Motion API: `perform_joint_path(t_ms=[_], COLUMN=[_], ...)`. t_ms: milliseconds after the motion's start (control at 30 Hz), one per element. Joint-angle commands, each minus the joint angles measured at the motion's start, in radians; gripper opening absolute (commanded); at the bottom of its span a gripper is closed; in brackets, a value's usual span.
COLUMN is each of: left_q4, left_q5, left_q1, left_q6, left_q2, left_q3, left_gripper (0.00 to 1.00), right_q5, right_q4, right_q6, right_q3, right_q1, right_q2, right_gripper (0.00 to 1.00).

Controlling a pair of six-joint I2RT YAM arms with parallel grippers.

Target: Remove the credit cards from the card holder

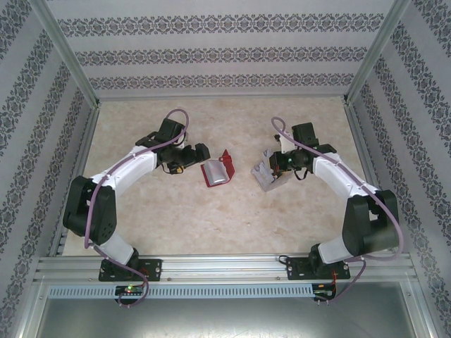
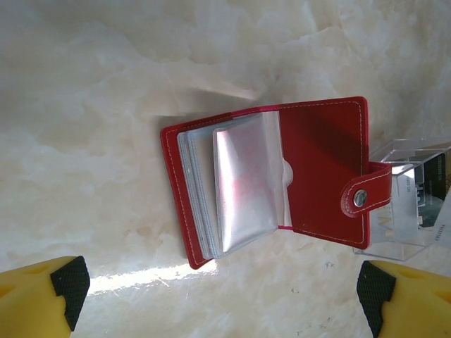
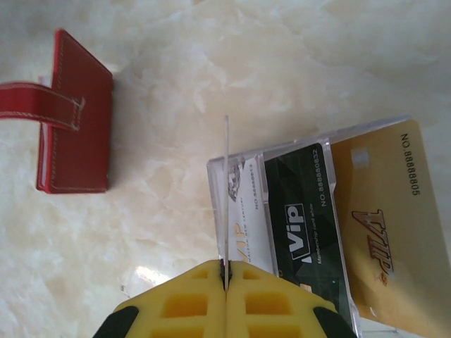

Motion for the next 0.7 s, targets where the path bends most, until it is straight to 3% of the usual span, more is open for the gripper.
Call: perform_joint_path(t_ms=[0, 467, 667], left_q4=[-0.041, -0.045, -0.045], left_q5=[0.000, 0.024, 0.037], left_q1=[-0.005, -0.006, -0.005], left_q6=[0.033, 0.035, 0.036], left_q2=[0.017, 0.054, 0.066], left_q3=[0.033, 0.045, 0.058], left_gripper=[0.99, 0.99, 0.99], right_q5=[0.023, 0.007, 0.014], right_q4=[-0.045, -0.089, -0.102], right_q6=[-0.072, -0.109, -0.063], right_q3=[0.019, 0.036, 0.059], right_q1=[0.004, 0.019, 0.022], right_q2=[0.027, 0.099, 0.105], right_gripper=[0.00, 0.00, 0.23])
